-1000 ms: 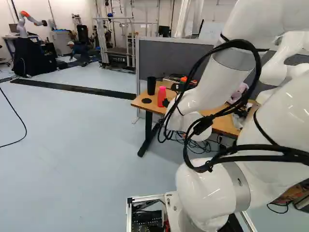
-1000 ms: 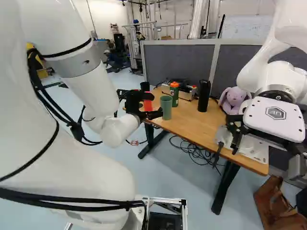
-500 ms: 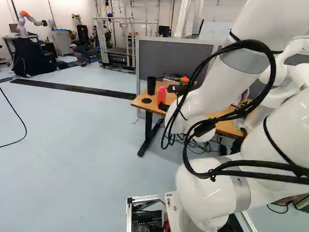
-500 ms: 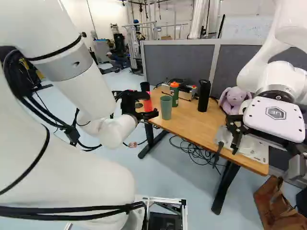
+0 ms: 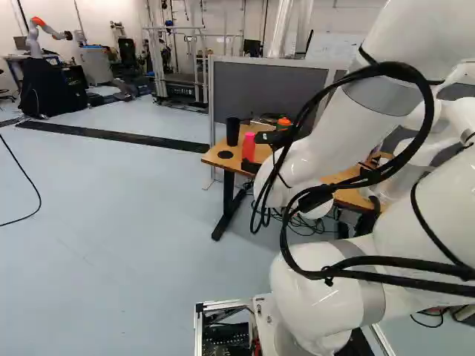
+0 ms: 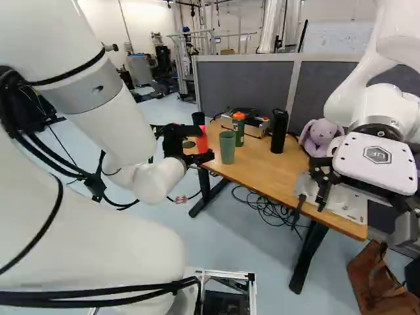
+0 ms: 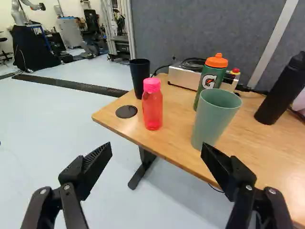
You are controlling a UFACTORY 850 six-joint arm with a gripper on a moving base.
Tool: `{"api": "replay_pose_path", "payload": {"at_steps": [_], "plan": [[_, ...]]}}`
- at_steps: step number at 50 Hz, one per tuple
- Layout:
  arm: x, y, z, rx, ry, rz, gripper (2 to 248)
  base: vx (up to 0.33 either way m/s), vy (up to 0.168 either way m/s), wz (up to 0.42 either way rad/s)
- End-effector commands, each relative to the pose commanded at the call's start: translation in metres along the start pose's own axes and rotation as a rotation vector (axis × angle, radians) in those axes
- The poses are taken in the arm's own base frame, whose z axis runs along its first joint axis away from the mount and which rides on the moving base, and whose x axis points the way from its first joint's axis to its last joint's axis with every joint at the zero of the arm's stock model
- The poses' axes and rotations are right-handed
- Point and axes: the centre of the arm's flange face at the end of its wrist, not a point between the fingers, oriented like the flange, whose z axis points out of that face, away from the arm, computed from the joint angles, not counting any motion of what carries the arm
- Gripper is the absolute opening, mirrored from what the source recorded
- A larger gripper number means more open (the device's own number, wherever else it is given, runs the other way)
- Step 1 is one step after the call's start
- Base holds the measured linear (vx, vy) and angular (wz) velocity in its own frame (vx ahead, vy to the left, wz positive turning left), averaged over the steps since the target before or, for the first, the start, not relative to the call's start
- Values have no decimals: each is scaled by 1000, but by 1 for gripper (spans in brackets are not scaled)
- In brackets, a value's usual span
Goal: Place the green cup on the table
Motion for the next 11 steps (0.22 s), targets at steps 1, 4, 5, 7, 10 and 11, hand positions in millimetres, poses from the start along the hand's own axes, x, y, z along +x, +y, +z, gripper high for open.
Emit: {"api": "replay_pose_path", "payload": {"at_steps": [1,4,5,7,10,11], "plan": [[0,0,0,0,0,0,247,0,0,0],[0,0,0,0,0,0,247,0,0,0],[0,0,0,0,0,0,247,0,0,0],[0,0,0,0,0,0,247,0,0,0],[0,0,0,0,0,0,247,0,0,0],[0,0,0,0,0,0,247,0,0,0]]}}
